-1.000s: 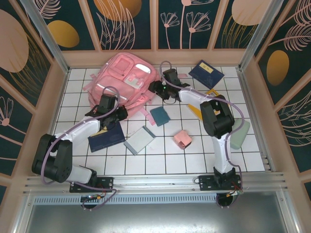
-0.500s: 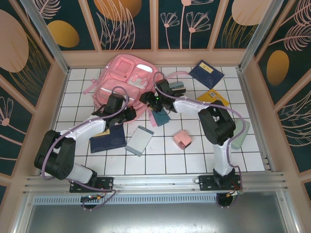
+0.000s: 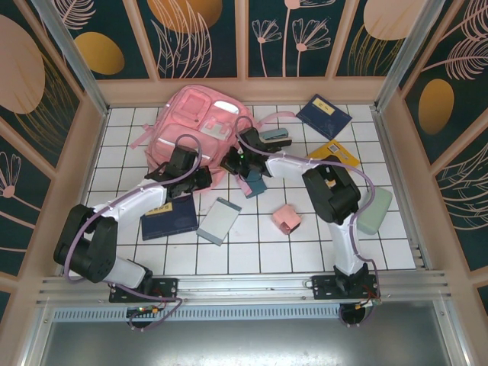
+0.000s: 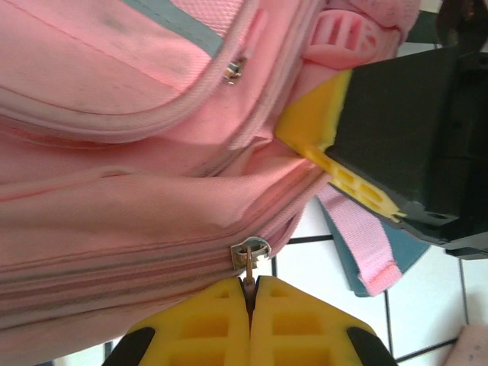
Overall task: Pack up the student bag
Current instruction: Unzip the student bag at the top-center of the table.
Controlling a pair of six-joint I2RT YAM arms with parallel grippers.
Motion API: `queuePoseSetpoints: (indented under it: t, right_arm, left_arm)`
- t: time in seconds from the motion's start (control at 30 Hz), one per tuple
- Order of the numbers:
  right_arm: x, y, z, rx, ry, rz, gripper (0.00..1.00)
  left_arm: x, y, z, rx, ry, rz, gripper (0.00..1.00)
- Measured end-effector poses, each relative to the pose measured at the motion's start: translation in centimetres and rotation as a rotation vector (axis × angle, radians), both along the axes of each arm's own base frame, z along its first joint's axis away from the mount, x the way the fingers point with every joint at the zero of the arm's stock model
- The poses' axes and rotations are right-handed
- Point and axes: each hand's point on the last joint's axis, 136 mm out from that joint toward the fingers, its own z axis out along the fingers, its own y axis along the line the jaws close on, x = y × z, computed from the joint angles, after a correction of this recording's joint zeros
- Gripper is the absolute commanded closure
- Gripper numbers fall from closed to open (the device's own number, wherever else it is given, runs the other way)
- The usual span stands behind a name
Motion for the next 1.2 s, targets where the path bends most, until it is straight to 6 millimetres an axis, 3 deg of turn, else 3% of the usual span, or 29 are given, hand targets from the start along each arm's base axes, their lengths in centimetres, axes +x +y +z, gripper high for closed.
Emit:
queuePoseSetpoints:
  t: [0.17, 0.43, 0.53, 0.77, 0.83, 0.9, 0.93, 1.0, 1.1, 1.2]
  right_arm:
    - [1.9, -2.1, 0.4, -0.028, -0.026, -0.024, 1.00]
    - [5.6, -7.1, 1.3, -0.080, -0.068, -0.073, 1.00]
    - [6.4, -8.3, 1.8, -0.084, -0.072, -0.067, 1.00]
    - [8.8, -9.8, 4.7, -0.093, -0.144, -0.047, 1.00]
    - [10.0, -10.0, 5.7, -0.094, -0.169, -0.051, 0.82]
    - [11.5, -10.7, 6.6, -0.106, -0.201, -0.072, 0.56]
    - [12.4, -11.2, 7.2, -0.113, -0.219, -0.089, 0.49]
    - [13.7, -12.5, 8.1, -0.133, -0.255, -0.124, 0.41]
    - [15.0, -14.3, 8.9, -0.164, -0.292, -0.175, 0.37]
    - [14.2, -15.4, 8.7, -0.200, -0.284, -0.205, 0.34]
  left_arm:
    - [0.6, 2.3, -0.1, 0.075, 0.003, 0.056, 1.00]
    - [1.4, 11.4, -1.7, 0.188, 0.087, 0.269, 1.00]
    - [1.7, 12.4, -1.6, 0.188, 0.090, 0.282, 1.00]
    - [2.0, 9.5, -0.5, 0.085, 0.087, 0.168, 1.00]
    - [2.1, 8.0, -0.1, 0.068, 0.083, 0.127, 1.00]
    - [2.4, 6.2, 0.5, 0.051, 0.073, 0.079, 1.00]
    - [2.5, 5.0, 0.8, 0.040, 0.067, 0.049, 1.00]
    - [2.4, 3.0, 1.1, 0.018, 0.063, 0.001, 1.00]
    - [2.1, 0.2, 1.2, -0.023, 0.067, -0.057, 1.00]
    - [2.0, -2.3, 1.7, -0.058, 0.065, -0.100, 1.00]
